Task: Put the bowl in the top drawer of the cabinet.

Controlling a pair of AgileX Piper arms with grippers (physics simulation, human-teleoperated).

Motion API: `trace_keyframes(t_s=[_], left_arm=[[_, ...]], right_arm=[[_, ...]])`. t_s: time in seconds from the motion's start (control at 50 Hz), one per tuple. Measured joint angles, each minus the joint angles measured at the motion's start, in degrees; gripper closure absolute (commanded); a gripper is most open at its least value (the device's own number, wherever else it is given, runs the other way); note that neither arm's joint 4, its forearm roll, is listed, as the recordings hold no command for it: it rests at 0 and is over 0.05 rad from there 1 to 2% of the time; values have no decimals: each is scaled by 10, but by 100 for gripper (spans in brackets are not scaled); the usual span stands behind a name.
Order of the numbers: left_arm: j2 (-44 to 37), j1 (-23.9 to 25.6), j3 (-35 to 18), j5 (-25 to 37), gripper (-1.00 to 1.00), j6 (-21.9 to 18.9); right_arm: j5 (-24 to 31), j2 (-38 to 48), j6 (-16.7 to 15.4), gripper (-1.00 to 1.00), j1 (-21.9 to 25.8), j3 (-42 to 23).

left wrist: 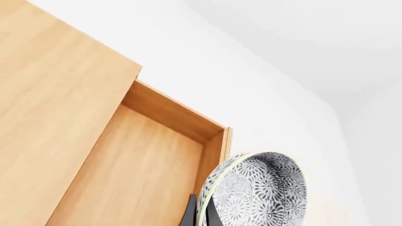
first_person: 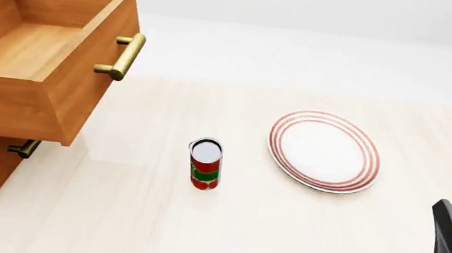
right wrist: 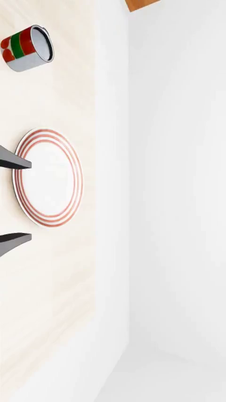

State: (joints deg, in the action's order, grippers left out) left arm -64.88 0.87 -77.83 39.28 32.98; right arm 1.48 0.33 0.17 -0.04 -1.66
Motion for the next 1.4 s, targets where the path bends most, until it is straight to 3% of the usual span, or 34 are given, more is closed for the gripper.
trace_keyframes(t_s=[1.4], left_arm=[[-74,-73,-25,22,100,-49]], right_arm=[[0,0,0,-100,0,0]])
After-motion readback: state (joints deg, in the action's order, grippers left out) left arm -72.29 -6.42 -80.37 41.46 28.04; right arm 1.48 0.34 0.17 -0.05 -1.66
